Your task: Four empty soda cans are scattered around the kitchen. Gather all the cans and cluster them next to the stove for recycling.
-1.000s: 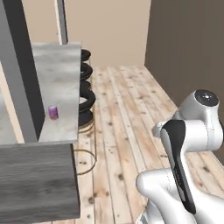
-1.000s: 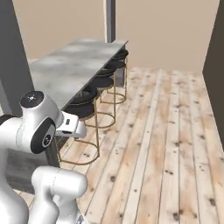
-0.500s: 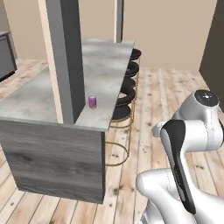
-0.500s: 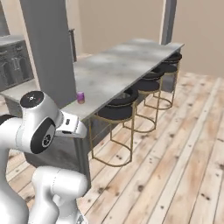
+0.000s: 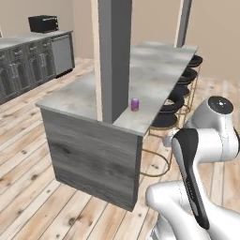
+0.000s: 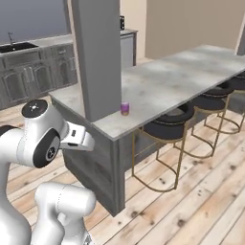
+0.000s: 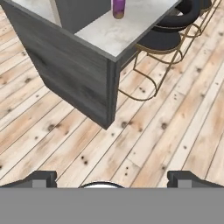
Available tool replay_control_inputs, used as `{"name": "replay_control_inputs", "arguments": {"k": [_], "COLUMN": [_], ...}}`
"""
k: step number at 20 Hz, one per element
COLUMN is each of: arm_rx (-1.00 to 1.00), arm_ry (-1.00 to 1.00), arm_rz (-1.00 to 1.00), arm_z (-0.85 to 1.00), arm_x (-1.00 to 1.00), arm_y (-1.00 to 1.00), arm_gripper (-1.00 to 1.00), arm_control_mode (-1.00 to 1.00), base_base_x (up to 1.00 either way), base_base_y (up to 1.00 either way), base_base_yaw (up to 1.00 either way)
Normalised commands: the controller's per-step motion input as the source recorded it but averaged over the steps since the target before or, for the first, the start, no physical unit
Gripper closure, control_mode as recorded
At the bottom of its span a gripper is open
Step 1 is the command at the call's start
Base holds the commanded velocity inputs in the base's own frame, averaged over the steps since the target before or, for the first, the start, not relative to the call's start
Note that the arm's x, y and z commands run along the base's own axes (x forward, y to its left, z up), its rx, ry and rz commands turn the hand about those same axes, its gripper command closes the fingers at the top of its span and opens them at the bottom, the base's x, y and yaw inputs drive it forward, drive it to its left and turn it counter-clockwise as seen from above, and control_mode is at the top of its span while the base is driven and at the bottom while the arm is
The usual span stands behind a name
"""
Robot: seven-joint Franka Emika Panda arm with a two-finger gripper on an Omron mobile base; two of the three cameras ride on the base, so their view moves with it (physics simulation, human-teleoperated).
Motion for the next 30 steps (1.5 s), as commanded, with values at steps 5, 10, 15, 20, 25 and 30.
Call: {"name": "replay_control_inputs", "arguments": {"k": [5, 10, 15, 20, 25, 30], "arm_rx": [0.00, 0.00, 0.00, 0.00, 0.00, 0.00], "arm_ry": [0.00, 0.00, 0.00, 0.00, 0.00, 0.00], "arm_rz": [0.00, 0.00, 0.00, 0.00, 0.00, 0.00], "arm_z": [0.00, 0.00, 0.00, 0.00, 0.00, 0.00], "arm_x": [0.00, 0.00, 0.00, 0.00, 0.00, 0.00], "arm_y": [0.00, 0.00, 0.00, 0.00, 0.00, 0.00], "arm_gripper": [-1.00, -1.00, -1.00, -1.00, -1.00, -1.00], "arm_control_mode": [1.00, 1.00, 1.00, 1.00, 1.00, 1.00], "base_base_x": [0.05, 0.08, 0.03, 0.00, 0.00, 0.16], "base_base_y": [-0.58, -0.67, -0.64, -0.62, -0.64, -0.53], "base_base_yaw": [0.31, 0.24, 0.28, 0.30, 0.29, 0.30]}}
